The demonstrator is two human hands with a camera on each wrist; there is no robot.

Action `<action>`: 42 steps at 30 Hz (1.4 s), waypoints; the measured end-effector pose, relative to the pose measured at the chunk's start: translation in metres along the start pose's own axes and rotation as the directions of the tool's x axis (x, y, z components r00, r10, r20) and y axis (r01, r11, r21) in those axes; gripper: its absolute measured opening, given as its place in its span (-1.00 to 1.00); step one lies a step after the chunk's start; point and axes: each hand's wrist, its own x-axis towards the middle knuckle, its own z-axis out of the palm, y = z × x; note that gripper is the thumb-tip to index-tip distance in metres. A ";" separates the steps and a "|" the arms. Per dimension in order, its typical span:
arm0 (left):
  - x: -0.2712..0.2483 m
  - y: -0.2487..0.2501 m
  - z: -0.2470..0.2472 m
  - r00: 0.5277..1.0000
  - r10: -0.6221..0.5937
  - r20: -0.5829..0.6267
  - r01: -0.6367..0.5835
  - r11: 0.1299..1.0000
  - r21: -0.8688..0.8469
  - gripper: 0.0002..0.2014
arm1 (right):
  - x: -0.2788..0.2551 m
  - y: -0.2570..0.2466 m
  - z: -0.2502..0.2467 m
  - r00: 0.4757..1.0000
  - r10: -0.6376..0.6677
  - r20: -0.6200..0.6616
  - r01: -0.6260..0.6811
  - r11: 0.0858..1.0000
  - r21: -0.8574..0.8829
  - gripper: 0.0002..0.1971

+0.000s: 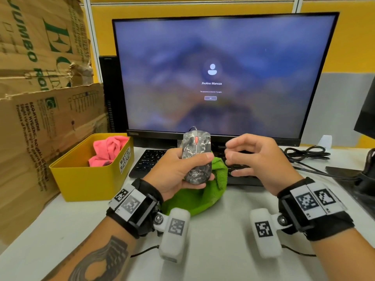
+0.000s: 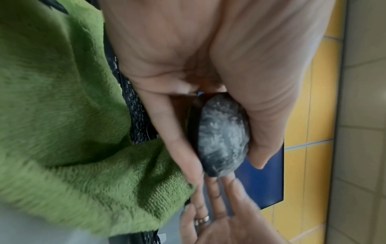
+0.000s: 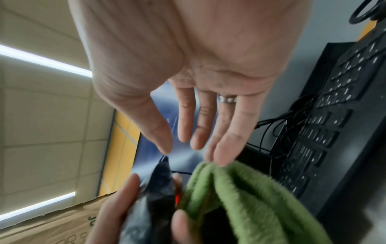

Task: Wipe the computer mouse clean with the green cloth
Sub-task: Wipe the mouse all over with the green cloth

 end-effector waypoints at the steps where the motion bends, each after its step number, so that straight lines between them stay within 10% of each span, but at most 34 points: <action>1: 0.000 0.001 0.000 1.000 -0.002 0.004 0.002 1.000 -0.004 -0.42 | 0.001 0.002 -0.002 1.000 -0.006 0.007 0.006 0.999 -0.035 -0.79; 5: -0.002 0.001 -0.002 0.999 0.002 0.042 -0.001 1.000 -0.029 -0.51 | -0.002 0.008 0.005 0.983 -0.016 0.184 0.049 0.983 -0.176 -0.62; 11: -0.005 0.007 -0.008 0.993 0.034 0.117 -0.024 0.995 -0.092 -0.67 | 0.002 0.010 0.004 0.998 0.049 0.049 -0.044 0.993 -0.111 -0.89; 22: -0.005 0.007 -0.013 0.989 0.035 0.145 -0.027 0.998 -0.059 -0.65 | -0.001 -0.004 0.007 0.986 0.165 -0.003 -0.164 0.985 0.048 -0.75; 29: -0.004 0.007 -0.016 0.998 0.012 0.070 -0.011 1.000 -0.005 -0.68 | 0.006 -0.011 -0.003 0.939 0.215 -0.267 -0.182 0.973 0.144 -0.55; 36: -0.007 0.013 -0.016 0.994 0.034 0.100 -0.036 0.999 0.026 -0.72 | 0.009 -0.022 -0.025 0.867 0.220 -0.447 -0.065 0.940 0.334 -0.94; 42: -0.008 0.013 -0.014 0.994 0.037 0.104 -0.041 0.998 0.038 -0.73 | 0.005 -0.025 -0.022 0.928 0.258 -0.270 -0.103 0.872 0.478 -0.86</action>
